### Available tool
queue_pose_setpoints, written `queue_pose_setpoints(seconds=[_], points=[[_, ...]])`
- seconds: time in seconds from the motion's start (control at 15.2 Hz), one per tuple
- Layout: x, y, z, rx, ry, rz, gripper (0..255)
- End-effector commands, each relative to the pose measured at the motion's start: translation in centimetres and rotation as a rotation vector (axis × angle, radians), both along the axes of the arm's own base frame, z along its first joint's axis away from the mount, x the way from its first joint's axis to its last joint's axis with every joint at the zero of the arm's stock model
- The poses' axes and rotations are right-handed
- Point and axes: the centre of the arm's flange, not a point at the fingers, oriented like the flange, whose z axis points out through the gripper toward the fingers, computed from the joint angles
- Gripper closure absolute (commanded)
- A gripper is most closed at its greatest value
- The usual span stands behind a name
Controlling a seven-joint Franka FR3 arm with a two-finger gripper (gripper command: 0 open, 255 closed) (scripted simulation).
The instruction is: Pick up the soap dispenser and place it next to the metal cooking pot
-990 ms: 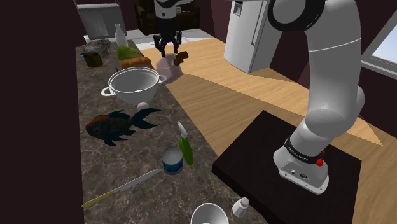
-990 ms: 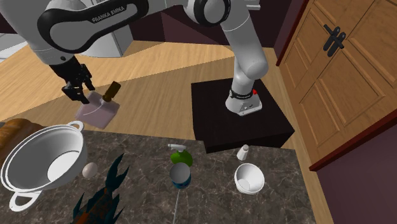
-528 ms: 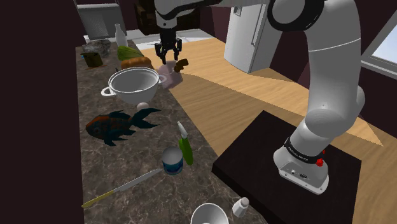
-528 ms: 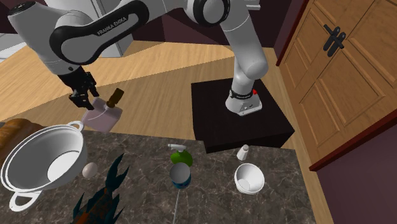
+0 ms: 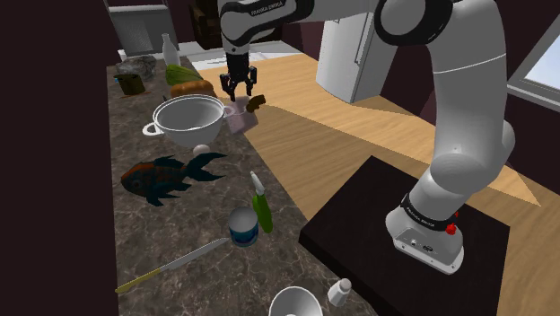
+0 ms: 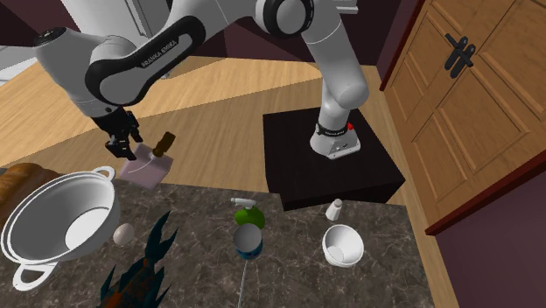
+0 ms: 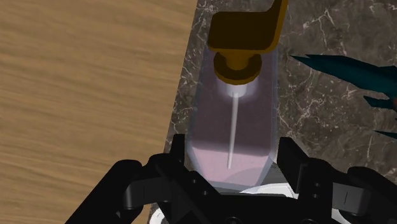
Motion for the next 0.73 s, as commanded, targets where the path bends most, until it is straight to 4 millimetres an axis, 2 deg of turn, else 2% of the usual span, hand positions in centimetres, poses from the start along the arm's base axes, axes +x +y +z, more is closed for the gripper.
queue_pose_setpoints(seconds=[0.0,0.66], points=[[0.1,0.0,-1.0,0.000,-0.001,0.000,255],[0.1,0.0,-6.3,0.000,-0.001,0.000,255]])
